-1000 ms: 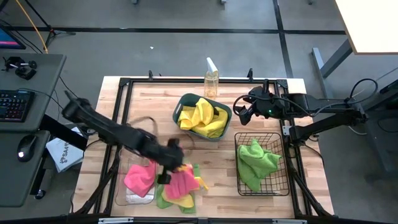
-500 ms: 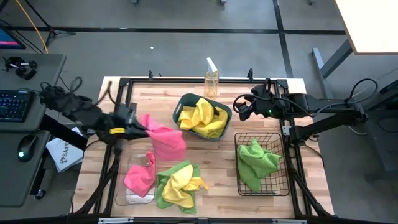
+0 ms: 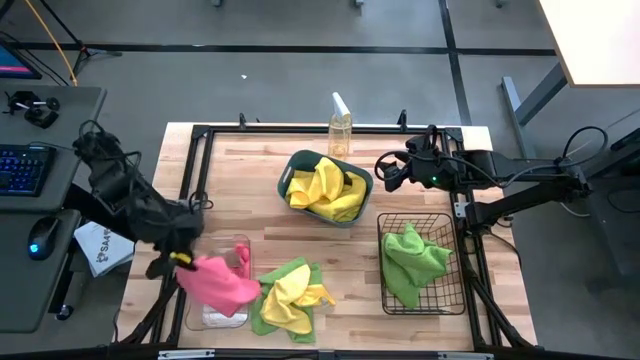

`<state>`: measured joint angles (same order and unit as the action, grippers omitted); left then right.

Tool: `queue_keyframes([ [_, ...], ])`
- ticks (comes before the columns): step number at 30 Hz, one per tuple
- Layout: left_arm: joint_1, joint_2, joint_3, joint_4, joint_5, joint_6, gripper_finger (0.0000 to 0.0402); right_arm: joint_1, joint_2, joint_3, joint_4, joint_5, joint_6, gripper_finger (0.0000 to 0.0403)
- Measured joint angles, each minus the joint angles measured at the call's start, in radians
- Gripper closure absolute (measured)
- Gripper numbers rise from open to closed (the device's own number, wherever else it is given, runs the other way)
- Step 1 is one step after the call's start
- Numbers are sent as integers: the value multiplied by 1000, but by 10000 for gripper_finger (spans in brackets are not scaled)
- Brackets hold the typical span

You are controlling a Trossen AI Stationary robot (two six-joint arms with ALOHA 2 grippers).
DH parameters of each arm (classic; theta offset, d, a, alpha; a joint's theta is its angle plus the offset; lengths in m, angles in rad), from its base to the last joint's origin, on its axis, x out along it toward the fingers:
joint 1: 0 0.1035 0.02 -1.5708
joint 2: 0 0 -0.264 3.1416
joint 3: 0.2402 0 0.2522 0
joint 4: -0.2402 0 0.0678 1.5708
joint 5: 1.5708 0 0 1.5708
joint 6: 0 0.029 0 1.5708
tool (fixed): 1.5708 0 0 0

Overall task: Sort microfiber towel by color & place in baskets
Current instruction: Put the pink microfiber cloth into the transparent bin

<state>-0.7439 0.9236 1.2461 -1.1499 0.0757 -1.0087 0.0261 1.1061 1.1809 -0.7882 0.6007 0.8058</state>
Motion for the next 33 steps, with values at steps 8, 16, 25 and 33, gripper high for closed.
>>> queue_keyframes([
  [8,-68,70,0,-346,132,-179,401,0,0,0,-1,1,-5,100],
  [16,-35,156,0,-344,107,-199,401,0,0,0,-1,-4,-21,100],
  [25,12,304,2,138,-180,88,401,0,0,0,-1,-7,-29,100],
  [33,-76,335,-105,123,-279,1,401,0,1,0,-1,-19,-29,100],
])
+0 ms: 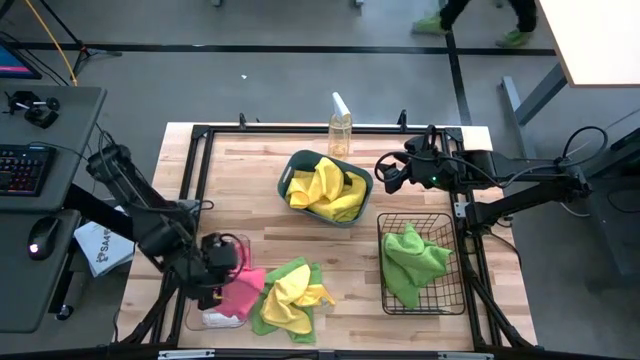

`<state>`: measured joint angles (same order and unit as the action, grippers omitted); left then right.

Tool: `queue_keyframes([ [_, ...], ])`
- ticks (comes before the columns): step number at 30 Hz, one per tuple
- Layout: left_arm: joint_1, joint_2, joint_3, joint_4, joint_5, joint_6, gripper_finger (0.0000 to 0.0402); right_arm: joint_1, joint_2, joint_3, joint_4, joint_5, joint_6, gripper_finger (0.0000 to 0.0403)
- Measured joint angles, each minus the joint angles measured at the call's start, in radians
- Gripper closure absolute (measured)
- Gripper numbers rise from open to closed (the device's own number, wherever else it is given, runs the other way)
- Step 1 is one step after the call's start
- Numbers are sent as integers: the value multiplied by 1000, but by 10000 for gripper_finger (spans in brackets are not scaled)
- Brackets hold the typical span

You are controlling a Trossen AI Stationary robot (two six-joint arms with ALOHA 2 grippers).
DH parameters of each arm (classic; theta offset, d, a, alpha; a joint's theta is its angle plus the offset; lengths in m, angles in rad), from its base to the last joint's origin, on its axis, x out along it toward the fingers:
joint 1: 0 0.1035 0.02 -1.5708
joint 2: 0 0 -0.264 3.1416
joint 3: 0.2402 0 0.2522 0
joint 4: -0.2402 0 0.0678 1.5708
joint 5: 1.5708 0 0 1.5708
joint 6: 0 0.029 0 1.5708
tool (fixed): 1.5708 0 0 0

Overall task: Sort microfiber towel by color & place in baskets
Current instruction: Put the pink microfiber cloth into the transparent bin

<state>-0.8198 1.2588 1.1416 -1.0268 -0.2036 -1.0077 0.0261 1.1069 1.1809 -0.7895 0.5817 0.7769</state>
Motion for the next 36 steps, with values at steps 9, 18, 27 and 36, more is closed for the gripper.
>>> queue_keyframes([
  [9,-201,-131,-79,-307,-10,-457,401,0,0,0,0,-10,0,100],
  [18,-128,-102,-81,-338,-68,-420,401,1,0,0,0,-10,0,100],
  [27,-26,80,-82,-216,-43,-267,401,1,0,0,0,-10,0,100],
  [36,-40,292,-83,-71,57,-211,401,1,0,0,0,-10,0,100],
])
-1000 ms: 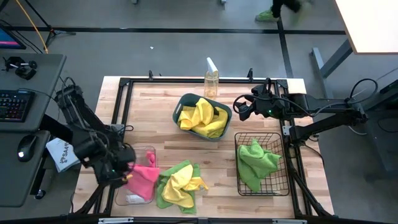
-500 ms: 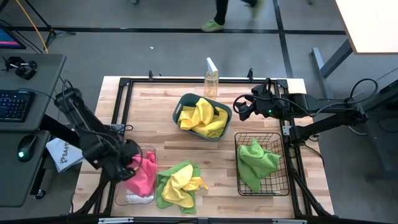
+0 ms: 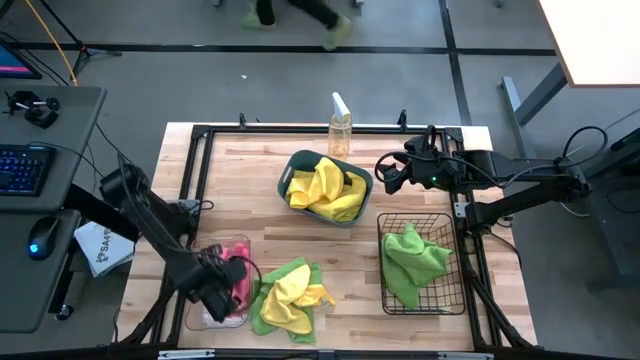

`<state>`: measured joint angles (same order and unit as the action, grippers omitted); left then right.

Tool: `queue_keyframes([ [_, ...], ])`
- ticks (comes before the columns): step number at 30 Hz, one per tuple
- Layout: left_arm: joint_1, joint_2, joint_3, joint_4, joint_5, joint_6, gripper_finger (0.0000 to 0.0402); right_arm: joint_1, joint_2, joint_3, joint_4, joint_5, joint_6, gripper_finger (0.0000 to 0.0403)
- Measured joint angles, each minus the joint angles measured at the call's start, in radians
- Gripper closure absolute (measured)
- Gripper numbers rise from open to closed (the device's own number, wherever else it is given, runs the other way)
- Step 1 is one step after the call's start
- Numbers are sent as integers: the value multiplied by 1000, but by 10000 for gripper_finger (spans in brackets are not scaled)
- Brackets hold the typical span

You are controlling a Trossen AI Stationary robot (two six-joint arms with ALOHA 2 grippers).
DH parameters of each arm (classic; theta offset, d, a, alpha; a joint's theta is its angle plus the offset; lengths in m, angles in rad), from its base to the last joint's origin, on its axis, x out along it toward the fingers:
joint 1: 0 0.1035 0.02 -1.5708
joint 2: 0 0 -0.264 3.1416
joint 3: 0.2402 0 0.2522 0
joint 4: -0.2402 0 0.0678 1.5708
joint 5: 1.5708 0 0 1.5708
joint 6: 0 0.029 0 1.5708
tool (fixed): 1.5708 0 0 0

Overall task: Sort microfiber towel by color & place in baskets
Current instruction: Put the pink microfiber cloth into the transparent bin

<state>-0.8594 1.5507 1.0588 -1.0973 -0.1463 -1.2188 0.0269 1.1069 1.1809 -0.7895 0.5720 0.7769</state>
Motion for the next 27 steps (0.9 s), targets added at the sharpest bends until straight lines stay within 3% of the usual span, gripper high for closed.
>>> queue_keyframes([
  [6,-28,76,0,127,22,-9,401,0,0,0,0,0,0,100],
  [15,-33,112,0,124,40,26,398,0,0,0,0,0,0,100],
  [20,-22,51,0,122,65,30,369,0,0,0,0,0,0,100],
  [27,-11,-117,0,111,97,27,296,0,0,0,0,0,0,100],
])
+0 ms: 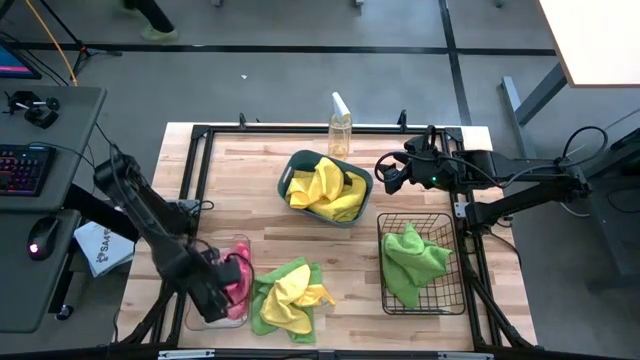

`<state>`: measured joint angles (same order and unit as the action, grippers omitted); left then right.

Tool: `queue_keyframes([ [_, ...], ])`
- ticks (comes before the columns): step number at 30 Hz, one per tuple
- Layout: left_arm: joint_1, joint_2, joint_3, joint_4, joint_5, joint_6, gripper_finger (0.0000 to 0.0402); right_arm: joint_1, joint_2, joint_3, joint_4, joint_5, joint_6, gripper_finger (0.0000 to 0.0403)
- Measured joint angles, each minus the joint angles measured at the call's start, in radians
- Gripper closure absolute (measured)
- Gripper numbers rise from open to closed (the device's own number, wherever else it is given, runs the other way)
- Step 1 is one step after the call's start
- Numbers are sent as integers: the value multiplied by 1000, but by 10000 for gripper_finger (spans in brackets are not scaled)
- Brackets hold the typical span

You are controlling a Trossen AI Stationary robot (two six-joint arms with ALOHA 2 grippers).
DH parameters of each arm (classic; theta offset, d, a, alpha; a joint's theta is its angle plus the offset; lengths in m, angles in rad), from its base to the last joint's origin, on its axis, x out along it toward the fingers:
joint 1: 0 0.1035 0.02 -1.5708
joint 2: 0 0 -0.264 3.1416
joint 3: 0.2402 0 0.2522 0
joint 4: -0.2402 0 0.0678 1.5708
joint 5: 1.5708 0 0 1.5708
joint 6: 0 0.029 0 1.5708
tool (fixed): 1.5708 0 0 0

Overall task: Sort microfiber towel by color & place in baskets
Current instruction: Put the pink microfiber cloth into the transparent bin, then put the yellow microfiber cloth into the blue bin

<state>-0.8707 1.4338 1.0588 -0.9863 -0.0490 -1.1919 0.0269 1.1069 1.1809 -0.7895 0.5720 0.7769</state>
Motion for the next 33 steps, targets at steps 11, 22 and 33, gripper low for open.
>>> queue_keyframes([
  [11,103,-234,0,-2,-122,14,203,0,0,0,0,6,1,100],
  [22,434,-2,15,402,77,585,197,0,54,0,0,-18,10,100],
  [33,478,229,47,416,284,722,197,0,93,0,0,-51,8,100],
])
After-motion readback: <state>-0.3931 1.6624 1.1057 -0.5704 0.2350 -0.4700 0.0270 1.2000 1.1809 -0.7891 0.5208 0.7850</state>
